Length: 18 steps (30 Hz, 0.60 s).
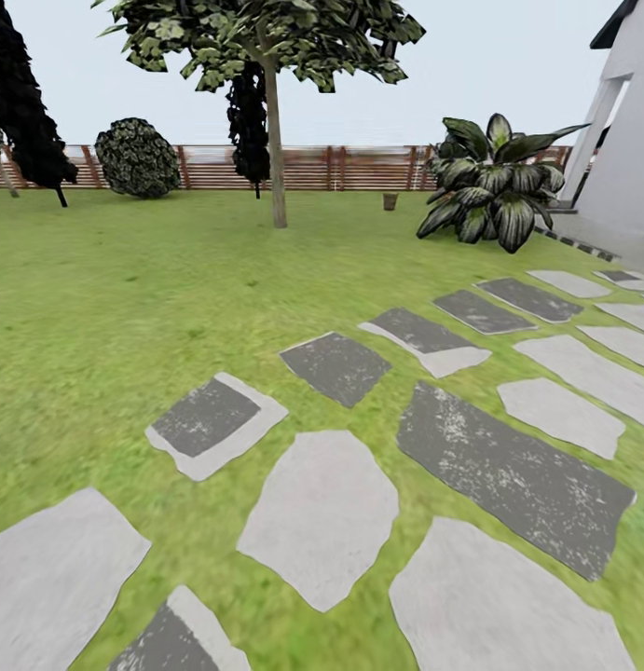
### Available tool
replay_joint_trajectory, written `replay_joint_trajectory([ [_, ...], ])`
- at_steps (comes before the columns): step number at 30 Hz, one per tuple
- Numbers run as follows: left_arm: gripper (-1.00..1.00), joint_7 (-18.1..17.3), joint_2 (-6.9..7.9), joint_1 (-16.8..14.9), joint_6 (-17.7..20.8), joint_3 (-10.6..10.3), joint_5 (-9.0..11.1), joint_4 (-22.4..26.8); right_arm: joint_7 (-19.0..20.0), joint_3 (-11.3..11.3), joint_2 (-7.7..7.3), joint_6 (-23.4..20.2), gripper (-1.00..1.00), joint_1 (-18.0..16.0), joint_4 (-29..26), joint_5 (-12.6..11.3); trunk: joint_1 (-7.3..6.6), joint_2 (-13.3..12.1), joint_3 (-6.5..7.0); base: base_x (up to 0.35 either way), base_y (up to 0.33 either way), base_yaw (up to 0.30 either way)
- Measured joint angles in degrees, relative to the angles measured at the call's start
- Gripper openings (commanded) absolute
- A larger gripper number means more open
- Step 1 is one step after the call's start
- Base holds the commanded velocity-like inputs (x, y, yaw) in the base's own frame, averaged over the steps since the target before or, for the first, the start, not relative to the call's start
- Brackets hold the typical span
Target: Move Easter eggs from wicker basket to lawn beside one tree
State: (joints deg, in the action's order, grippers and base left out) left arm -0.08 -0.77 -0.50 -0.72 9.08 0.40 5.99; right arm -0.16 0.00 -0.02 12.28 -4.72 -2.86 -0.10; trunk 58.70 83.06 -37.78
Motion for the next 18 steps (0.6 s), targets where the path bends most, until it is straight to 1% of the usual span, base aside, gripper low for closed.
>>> replay_joint_trajectory([
  [13, 1.0, 0.02, 0.0, 0.0, 0.0, 0.03, 0.0, 0.0, 0.0, -0.02, 0.31, 0.0, 1.0, 0.0, -0.01, -0.12, 0.0, 0.0, 0.0, 0.27, 0.189, -0.005],
  [15, 1.0, 0.01, 0.0, -0.01, 0.0, 0.03, 0.0, -0.01, 0.03, -0.07, 0.4, 0.04, 1.0, 0.01, -0.03, -0.13, 0.0, 0.0, 0.0, 0.27, 0.189, -0.161],
  [18, 1.0, 0.0, 0.0, -0.01, 0.0, 0.03, 0.0, -0.02, 0.28, -0.33, 0.27, 0.07, 1.0, 0.01, -0.1, -0.2, 0.0, 0.0, 0.0, 0.27, 0.189, -0.264],
])
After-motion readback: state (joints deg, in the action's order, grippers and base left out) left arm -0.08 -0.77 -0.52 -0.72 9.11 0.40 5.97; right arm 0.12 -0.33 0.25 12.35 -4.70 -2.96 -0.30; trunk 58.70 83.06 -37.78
